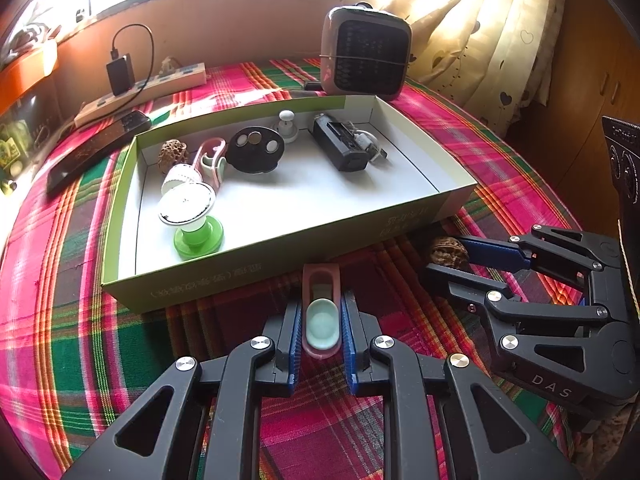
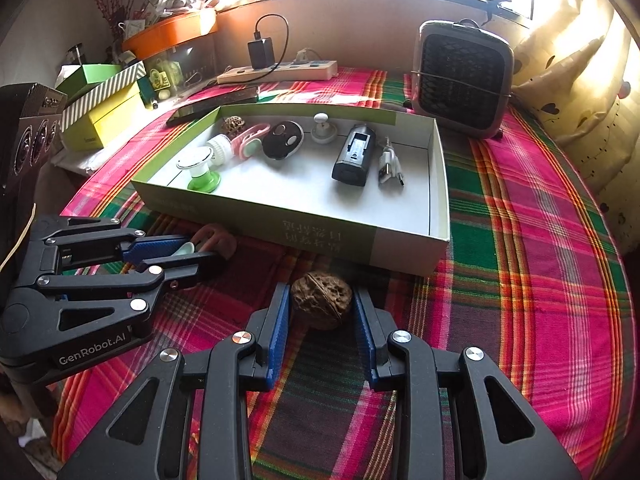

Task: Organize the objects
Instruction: 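Lift and carry the pink soap dish and walnut over the box with both tools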

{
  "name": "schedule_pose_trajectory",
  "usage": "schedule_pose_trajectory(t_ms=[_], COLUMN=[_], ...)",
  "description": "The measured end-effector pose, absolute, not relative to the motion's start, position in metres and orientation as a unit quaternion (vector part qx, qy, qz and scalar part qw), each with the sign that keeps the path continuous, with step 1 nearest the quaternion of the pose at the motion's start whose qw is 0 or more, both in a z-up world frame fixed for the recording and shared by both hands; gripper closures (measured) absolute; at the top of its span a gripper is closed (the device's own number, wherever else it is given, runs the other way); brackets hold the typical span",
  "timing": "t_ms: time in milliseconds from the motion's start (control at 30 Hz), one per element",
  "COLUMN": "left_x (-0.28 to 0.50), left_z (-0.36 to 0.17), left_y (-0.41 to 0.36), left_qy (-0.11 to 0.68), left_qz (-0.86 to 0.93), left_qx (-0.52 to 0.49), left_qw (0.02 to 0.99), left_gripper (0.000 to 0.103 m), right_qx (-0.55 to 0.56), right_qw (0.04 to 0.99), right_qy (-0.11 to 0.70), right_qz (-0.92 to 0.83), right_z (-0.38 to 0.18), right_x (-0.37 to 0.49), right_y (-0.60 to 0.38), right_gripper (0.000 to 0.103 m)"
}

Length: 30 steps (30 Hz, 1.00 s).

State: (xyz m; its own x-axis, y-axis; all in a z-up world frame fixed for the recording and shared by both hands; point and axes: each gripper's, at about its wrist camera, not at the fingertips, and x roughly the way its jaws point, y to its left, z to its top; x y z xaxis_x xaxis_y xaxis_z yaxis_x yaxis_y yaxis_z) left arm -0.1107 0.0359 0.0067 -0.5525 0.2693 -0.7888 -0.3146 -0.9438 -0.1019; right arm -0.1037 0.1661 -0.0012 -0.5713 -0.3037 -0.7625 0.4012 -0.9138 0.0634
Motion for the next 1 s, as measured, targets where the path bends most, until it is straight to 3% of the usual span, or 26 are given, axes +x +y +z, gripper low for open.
schedule_pose_trajectory(t_ms=[1000], left_x=[-0.098], left_z=[0.041], left_y=[0.032], left_qy=[0.024], left_qz=[0.897], left_qx=[-0.408], left_qw=[0.169], left_gripper=[0.087], right_qx=[0.386], right_qw=[0.197], right_qy=[0.059], right_qz=[-0.899], right_z=[0.027], right_x=[-0.099], right_y=[0.166], right_gripper=[0.071])
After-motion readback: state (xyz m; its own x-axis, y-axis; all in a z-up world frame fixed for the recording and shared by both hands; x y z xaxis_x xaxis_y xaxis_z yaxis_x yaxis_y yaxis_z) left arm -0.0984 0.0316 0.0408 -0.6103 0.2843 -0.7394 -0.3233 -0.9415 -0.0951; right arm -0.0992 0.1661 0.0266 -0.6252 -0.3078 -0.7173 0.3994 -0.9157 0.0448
